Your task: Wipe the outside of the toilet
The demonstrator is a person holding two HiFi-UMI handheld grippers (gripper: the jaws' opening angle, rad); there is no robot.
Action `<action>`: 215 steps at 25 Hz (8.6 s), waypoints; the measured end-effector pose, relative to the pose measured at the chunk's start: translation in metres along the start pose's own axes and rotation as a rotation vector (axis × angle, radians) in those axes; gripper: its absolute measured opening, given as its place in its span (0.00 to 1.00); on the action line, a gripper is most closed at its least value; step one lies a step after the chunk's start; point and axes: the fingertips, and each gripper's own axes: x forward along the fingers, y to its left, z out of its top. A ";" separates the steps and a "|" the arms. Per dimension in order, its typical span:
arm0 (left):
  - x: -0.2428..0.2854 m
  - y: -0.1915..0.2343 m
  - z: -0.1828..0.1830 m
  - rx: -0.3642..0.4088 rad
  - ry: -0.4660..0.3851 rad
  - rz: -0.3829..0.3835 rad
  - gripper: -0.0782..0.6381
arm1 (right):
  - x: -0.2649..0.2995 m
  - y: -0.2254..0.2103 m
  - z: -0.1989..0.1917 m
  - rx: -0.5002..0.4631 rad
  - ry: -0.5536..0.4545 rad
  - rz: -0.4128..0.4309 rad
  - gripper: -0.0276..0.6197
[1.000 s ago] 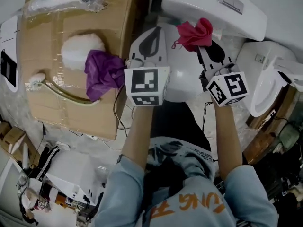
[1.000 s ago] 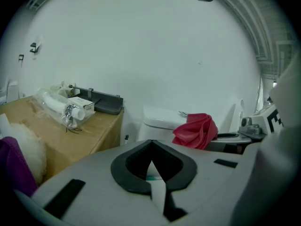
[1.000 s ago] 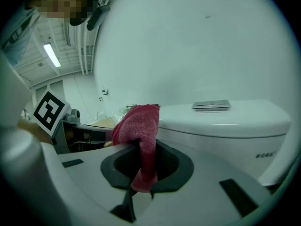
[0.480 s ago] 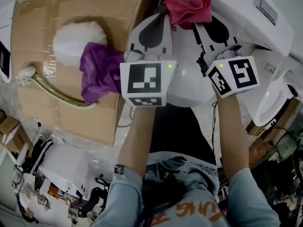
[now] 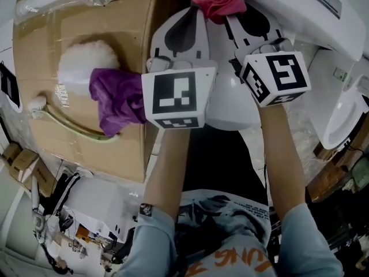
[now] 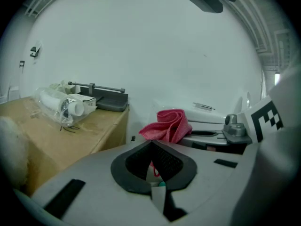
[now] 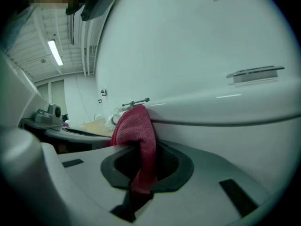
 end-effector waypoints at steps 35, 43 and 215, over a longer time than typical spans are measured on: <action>0.045 -0.149 -0.005 0.193 0.019 -0.111 0.14 | -0.118 -0.109 -0.003 0.054 -0.098 -0.189 0.14; 0.059 -0.201 -0.011 0.226 0.034 -0.179 0.14 | -0.159 -0.148 -0.011 0.070 -0.110 -0.263 0.14; 0.065 -0.022 -0.143 0.084 0.371 -0.100 0.14 | -0.016 -0.055 -0.132 0.072 0.184 -0.156 0.14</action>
